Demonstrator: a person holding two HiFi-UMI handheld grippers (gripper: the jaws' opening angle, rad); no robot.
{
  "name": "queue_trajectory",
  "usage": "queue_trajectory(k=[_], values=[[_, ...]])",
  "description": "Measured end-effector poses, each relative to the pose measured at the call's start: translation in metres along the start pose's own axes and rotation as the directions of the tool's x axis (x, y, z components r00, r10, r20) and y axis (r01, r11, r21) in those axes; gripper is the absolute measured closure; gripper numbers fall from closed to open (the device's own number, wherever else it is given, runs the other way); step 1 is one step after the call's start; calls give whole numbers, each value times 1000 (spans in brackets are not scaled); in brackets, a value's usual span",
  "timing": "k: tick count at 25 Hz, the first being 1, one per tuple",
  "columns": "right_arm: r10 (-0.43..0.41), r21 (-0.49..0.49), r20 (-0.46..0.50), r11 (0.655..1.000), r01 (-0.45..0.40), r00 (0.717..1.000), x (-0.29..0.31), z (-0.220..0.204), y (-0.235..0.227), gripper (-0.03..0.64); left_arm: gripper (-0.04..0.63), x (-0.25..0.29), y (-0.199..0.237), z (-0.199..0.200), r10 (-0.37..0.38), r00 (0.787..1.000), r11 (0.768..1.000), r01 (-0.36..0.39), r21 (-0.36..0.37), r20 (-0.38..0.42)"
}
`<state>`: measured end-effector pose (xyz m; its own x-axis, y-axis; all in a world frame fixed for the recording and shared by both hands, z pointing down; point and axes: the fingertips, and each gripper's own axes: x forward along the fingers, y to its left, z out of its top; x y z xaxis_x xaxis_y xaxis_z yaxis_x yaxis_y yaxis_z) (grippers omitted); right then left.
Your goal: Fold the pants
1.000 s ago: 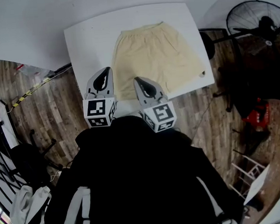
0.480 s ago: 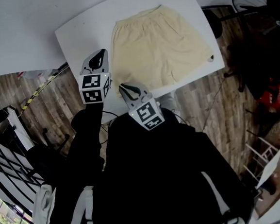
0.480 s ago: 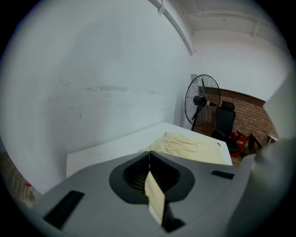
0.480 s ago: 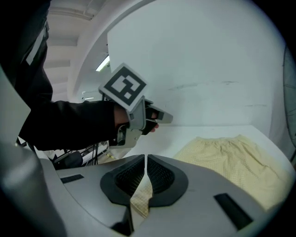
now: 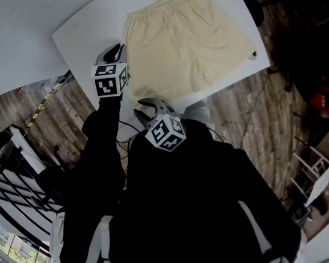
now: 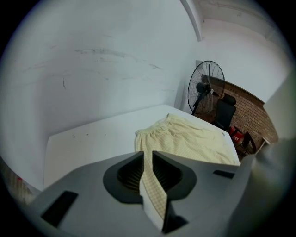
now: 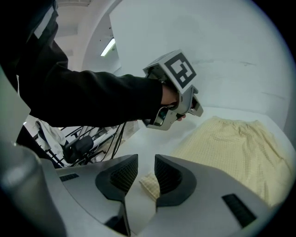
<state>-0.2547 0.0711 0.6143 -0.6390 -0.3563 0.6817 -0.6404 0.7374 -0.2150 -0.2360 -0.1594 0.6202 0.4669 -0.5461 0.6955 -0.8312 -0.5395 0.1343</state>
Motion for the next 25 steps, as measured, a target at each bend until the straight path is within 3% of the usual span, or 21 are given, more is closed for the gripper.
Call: queue_trajectory(k=[8,16,19,25], values=[[29,-11,-87,999,-30,996,25,-26,9,520,541,27,11,-16,-7,996,1000,8,9,-88],[26,20,-197,1000,-22,980,45,-58,8,524,537,51,10,-26,-24,992,999,28,28,-124],[21,45,-169,999,-13,985,41,-55,2,598,534,56,12,-32,-28,991,999,30,13,-130],[41,89,-110,996,-31,993,28,-44,1,603,532,51,15,-30,-22,992,1000,20,-18,-123]])
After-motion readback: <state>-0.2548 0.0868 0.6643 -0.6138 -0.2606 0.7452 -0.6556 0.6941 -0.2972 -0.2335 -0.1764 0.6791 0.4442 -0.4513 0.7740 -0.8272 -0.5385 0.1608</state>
